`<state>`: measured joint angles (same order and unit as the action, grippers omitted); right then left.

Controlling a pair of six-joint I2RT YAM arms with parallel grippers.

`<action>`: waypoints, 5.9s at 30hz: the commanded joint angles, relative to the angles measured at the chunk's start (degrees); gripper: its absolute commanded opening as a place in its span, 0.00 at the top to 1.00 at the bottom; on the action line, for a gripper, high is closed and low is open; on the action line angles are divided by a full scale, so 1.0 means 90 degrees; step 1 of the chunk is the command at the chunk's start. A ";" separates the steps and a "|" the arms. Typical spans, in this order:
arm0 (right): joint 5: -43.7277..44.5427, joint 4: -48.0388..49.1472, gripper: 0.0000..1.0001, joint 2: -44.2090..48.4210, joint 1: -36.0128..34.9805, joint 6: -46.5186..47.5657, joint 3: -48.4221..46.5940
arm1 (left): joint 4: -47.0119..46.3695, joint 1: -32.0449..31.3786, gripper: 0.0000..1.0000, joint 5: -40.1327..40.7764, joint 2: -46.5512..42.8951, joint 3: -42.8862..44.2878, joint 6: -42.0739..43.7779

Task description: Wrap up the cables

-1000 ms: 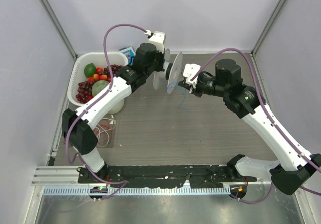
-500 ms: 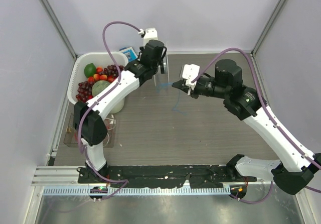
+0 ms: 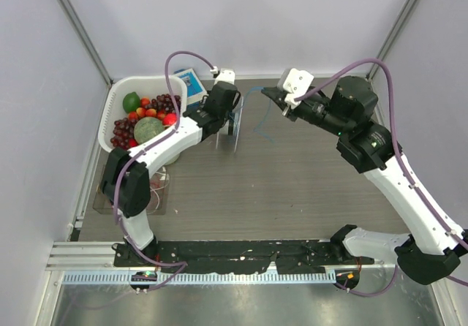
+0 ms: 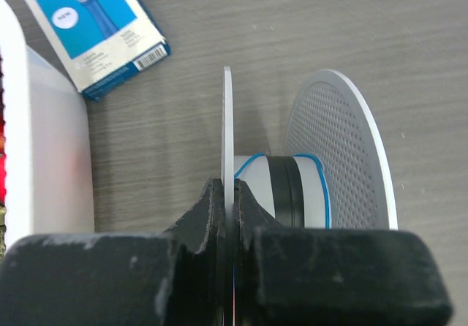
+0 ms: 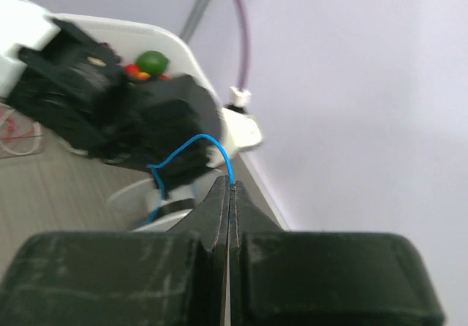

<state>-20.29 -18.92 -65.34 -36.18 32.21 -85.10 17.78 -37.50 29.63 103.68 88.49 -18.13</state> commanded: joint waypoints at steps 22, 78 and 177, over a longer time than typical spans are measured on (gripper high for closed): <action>-0.0869 0.1262 0.99 -0.1333 0.3688 -0.1069 -0.0437 | -0.1907 0.1128 1.00 -0.5535 -0.3179 -0.2108 0.1088; 0.0203 -0.0486 0.99 -0.0201 -0.0205 0.0581 0.2172 | 0.0446 0.0974 1.00 -0.0159 -0.0935 0.3116 -0.2186; -0.2296 0.0616 0.35 0.0482 0.3601 -0.1468 0.2257 | -0.2219 0.1793 1.00 -0.7940 -0.2096 0.1818 -0.2682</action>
<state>-42.09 -22.15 -64.36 -4.03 25.91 -68.42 1.19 -21.61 -41.76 85.12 99.96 -38.92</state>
